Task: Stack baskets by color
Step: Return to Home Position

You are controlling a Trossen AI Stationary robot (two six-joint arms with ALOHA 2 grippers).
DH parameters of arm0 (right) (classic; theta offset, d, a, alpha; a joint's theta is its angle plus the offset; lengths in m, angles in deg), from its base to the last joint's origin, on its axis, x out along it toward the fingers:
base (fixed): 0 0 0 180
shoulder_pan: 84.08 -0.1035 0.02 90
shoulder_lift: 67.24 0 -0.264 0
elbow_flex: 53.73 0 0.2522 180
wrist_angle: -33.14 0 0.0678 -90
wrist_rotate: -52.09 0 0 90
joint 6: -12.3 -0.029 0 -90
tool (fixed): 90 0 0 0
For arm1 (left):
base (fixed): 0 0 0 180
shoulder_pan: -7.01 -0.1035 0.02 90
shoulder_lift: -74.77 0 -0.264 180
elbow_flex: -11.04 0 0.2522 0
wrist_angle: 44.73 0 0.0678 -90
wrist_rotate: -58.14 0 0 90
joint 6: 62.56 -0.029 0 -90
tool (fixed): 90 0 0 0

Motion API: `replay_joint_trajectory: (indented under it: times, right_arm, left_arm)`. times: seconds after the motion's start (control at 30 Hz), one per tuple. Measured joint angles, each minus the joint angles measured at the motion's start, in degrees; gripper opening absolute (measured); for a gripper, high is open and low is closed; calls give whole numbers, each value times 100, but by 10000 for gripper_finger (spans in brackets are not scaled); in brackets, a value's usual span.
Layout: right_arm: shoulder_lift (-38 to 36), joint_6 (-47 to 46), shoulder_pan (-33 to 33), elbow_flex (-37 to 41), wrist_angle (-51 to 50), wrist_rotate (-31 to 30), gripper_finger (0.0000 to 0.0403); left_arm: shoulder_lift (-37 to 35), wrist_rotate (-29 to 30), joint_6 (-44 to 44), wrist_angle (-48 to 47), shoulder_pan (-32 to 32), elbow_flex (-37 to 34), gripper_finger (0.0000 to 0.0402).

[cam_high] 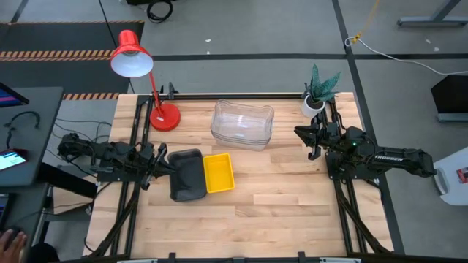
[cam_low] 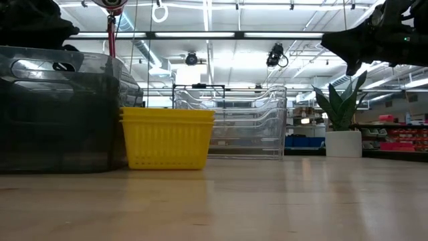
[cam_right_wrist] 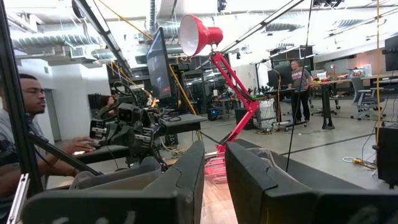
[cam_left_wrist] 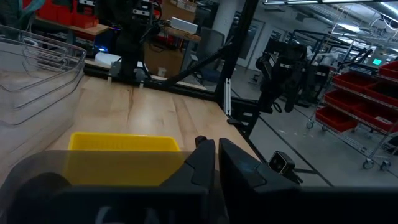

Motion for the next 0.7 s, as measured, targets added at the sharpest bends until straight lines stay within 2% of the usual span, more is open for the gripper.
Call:
replay_joint_trajectory:
  times: [0.7]
  right_arm:
    - [0, 1, 0, 0, -1, 0, 71]
  left_arm:
    - [0, -1, 2, 0, 0, 0, 34]
